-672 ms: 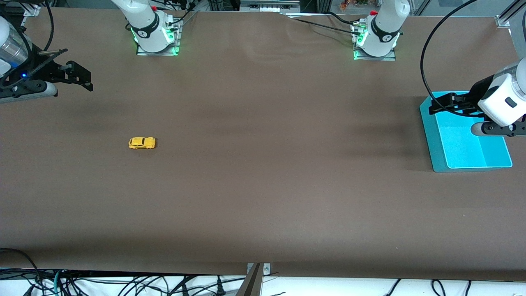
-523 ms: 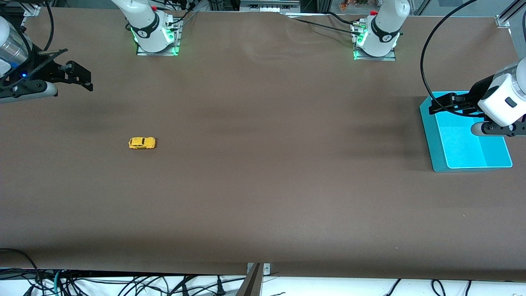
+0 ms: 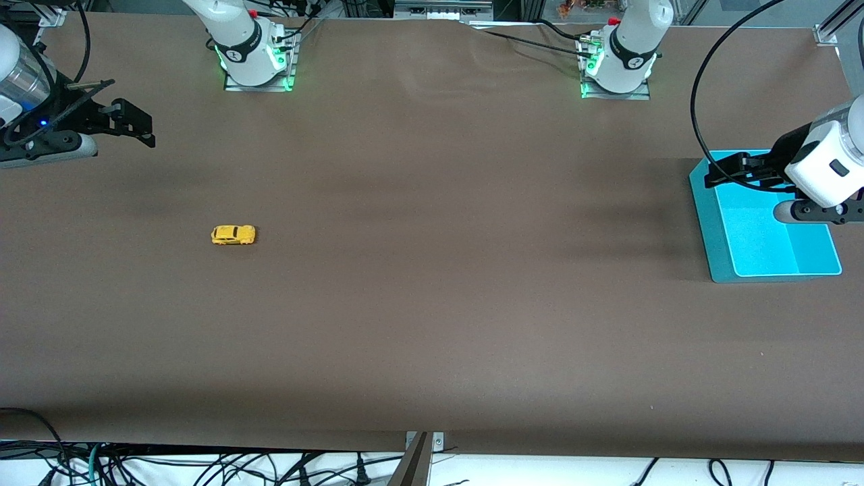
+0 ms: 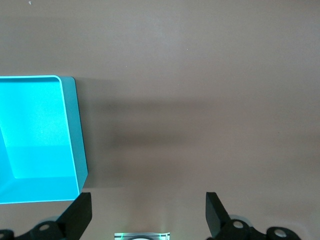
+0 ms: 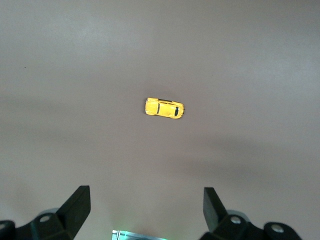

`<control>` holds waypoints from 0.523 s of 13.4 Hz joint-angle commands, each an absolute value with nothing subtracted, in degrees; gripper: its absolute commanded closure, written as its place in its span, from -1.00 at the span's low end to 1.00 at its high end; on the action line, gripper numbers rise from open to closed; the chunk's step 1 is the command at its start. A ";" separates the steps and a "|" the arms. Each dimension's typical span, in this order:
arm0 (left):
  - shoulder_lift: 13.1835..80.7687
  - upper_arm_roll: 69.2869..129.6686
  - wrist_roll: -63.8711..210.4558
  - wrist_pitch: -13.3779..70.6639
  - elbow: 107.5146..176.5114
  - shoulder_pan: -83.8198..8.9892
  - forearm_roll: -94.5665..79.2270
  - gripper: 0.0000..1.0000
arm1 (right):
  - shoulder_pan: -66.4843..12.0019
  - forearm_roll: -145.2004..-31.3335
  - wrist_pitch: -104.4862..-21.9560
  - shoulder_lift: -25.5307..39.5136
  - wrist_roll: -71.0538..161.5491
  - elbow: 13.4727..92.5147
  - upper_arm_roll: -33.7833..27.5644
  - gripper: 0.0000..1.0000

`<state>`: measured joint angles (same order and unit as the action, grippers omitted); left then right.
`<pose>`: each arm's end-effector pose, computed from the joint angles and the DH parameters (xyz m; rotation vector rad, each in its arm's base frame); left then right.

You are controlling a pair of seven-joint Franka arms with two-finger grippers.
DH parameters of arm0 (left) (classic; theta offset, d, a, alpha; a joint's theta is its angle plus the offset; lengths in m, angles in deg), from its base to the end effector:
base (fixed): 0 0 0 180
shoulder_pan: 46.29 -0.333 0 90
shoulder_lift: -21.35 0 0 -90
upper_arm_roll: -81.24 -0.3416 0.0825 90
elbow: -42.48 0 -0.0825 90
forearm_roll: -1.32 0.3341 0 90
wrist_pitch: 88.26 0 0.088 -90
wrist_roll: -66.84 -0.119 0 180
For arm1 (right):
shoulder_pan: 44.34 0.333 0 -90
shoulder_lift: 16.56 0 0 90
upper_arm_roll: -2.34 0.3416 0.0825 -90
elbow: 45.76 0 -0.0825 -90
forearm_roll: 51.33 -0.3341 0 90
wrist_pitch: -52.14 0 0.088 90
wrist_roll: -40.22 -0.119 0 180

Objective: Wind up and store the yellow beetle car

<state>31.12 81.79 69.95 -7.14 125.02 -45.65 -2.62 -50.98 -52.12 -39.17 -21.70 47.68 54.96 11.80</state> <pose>0.5394 -0.0197 0.5911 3.0633 0.0452 -0.3040 0.4705 0.0285 0.6044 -3.1249 -0.2779 0.1188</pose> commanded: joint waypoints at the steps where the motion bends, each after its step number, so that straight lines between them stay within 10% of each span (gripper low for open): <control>1: 30.32 81.94 69.21 -7.13 125.09 -45.50 -1.58 -1.00 | -50.49 -51.86 -38.04 -21.75 47.42 54.08 11.57 -1.00; 7: 30.32 81.94 69.48 -7.13 125.09 -45.50 -1.58 -1.00 | -50.49 -52.04 -37.60 -21.83 47.51 54.25 11.57 -1.00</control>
<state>31.12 81.79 69.95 -7.14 125.02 -45.65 -2.62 -50.92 -52.12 -38.85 -21.70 47.68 54.96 11.80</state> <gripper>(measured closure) 0.000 0.000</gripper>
